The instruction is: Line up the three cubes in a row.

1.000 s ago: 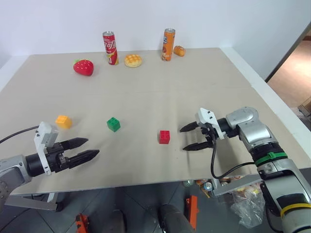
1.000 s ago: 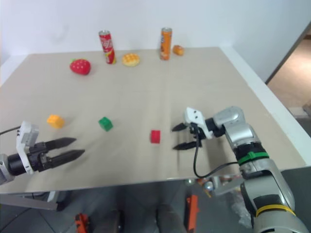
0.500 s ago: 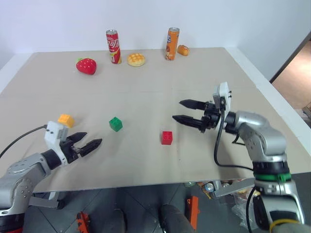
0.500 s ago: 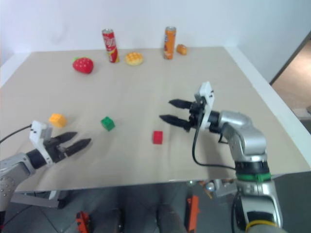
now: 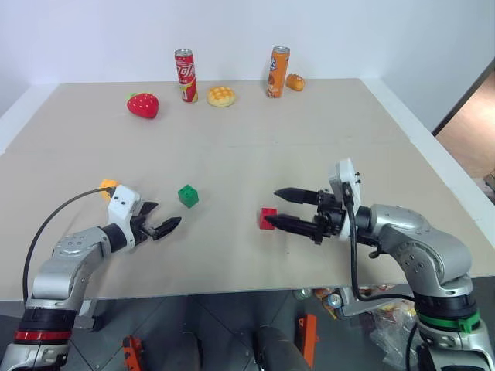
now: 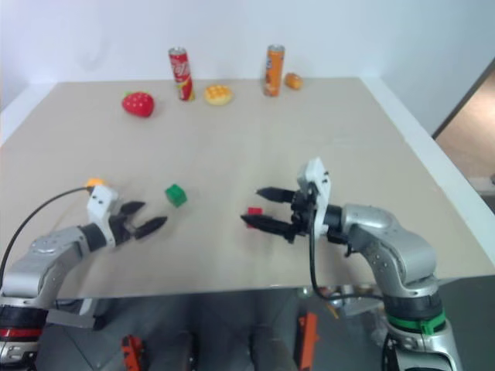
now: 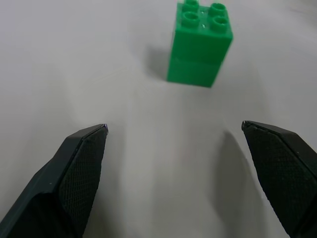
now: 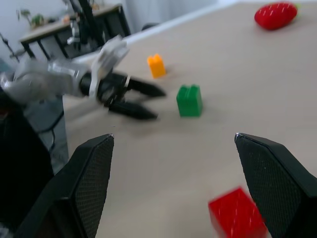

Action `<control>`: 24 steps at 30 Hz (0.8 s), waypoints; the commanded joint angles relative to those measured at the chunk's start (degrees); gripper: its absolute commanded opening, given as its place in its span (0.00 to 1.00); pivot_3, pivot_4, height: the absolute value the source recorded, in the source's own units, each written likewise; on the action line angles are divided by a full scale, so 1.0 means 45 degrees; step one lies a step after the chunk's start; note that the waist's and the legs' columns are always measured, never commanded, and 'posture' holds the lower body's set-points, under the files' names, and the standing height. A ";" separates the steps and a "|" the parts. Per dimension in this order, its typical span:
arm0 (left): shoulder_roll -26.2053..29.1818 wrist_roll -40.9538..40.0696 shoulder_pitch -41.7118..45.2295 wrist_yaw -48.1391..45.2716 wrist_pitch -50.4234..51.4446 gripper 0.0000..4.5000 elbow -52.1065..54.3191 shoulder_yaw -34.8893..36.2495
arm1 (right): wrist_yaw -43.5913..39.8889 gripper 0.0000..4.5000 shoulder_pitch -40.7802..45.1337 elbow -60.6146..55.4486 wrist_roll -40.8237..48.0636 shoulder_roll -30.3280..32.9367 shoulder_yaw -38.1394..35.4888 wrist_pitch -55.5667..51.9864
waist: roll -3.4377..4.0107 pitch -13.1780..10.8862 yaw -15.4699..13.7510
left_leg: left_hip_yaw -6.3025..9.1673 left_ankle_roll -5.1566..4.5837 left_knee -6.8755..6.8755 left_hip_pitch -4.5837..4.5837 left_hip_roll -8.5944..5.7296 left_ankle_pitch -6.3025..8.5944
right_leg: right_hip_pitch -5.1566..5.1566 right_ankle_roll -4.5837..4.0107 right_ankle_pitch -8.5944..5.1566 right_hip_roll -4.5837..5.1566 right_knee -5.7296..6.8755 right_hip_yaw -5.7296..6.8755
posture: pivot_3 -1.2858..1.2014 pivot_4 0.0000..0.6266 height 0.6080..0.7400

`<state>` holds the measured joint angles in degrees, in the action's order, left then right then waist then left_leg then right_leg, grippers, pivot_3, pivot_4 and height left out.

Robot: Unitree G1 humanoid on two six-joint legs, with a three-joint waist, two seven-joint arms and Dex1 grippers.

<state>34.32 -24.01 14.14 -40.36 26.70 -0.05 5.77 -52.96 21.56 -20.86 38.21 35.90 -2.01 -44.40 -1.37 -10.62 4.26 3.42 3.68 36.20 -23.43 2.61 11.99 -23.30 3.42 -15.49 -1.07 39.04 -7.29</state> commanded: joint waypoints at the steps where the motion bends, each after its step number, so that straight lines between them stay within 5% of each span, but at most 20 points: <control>1: -0.0179 0.0260 0.0617 -0.0186 -0.0402 1.00 -0.0125 -0.0197 | -0.0165 0.90 -0.0037 -0.0365 -0.0239 0.0345 -0.0017 0.0599 | 0.0000 -0.0001 0.0008 | 0.0000 0.0000 -0.0002 -0.0001 0.0000 0.0000 | 0.0000 0.0002 -0.0002 0.0000 0.0000 -0.0001 | 0.52 0.24 1.00; 22: -0.1449 0.1530 0.2681 -0.0375 -0.1290 1.00 -0.2456 -0.1129 | 0.0171 0.90 0.0303 -0.0095 -0.0155 0.0181 0.0002 0.0845 | -0.0004 -0.0002 0.0010 | 0.0003 0.0000 0.0001 -0.0007 -0.0006 0.0000 | 0.0003 0.0011 -0.0001 0.0000 0.0000 -0.0005 | 0.52 0.24 1.00; 24: -0.1564 0.1496 0.2762 -0.0419 -0.1354 0.81 -0.2561 -0.1087 | 0.0225 0.92 0.0249 -0.0147 -0.0133 0.0187 -0.0020 0.0840 | -0.0004 -0.0002 0.0003 | 0.0009 0.0000 0.0001 -0.0006 -0.0006 0.0000 | 0.0004 0.0011 -0.0001 -0.0001 0.0001 -0.0002 | 0.52 0.24 1.00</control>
<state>27.54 -17.46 25.77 -41.87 21.98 -11.85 0.40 -52.18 22.60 -20.31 36.90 36.74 -1.00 -41.39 -1.39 -10.63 4.27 3.46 3.68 36.21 -23.45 2.58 11.99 -23.27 3.47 -15.50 -1.07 39.05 -7.31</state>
